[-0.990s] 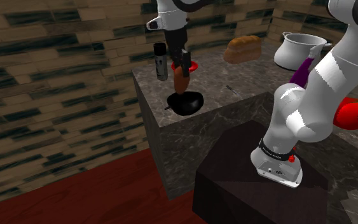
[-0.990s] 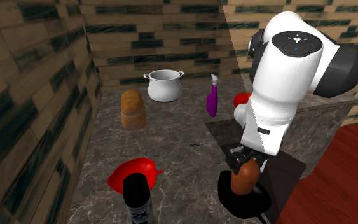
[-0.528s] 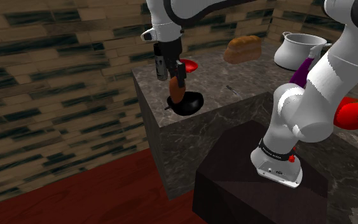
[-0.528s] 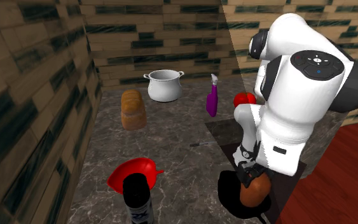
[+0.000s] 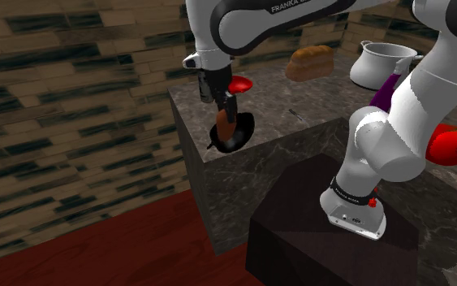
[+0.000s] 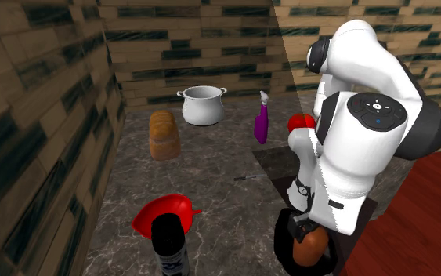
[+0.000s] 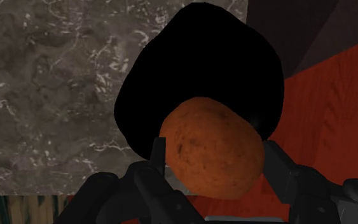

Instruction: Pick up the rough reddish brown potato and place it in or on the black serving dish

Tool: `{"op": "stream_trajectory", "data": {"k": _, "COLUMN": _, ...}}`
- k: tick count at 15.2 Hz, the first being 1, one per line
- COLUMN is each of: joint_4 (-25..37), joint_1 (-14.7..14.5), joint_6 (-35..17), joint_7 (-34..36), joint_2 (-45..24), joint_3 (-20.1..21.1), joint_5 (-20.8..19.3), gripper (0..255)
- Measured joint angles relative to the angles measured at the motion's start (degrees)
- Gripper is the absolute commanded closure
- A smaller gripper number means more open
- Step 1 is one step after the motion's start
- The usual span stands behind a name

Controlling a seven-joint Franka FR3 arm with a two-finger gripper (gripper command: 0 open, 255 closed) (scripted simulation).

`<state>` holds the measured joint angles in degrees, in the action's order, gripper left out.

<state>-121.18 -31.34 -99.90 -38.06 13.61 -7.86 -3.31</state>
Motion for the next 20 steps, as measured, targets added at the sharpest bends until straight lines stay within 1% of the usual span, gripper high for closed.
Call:
{"op": "stream_trajectory", "data": {"k": 3, "joint_4": -1.6, "joint_1": 0.0, "joint_6": -2.3, "joint_7": 0.1, "joint_2": 0.0, "joint_3": 0.0, "joint_5": 0.0, "gripper": 255}}
{"op": "stream_trajectory", "data": {"k": 9, "joint_4": -2.2, "joint_1": 0.1, "joint_6": -3.0, "joint_7": 0.0, "joint_2": 0.0, "joint_3": -0.2, "joint_5": -0.1, "gripper": 255}}
{"op": "stream_trajectory", "data": {"k": 10, "joint_4": -2.1, "joint_1": 0.1, "joint_6": -3.0, "joint_7": 0.1, "joint_2": 0.0, "joint_3": -0.1, "joint_5": -0.1, "gripper": 0}}
{"op": "stream_trajectory", "data": {"k": 16, "joint_4": -2.4, "joint_1": 0.0, "joint_6": -2.8, "joint_7": 0.1, "joint_2": -0.3, "joint_3": -0.1, "joint_5": 0.0, "gripper": 0}}
{"op": "stream_trajectory", "data": {"k": 20, "joint_4": 3.0, "joint_1": -0.1, "joint_6": 2.4, "joint_7": 0.0, "joint_2": -0.5, "joint_3": 0.1, "joint_5": 0.1, "gripper": 0}}
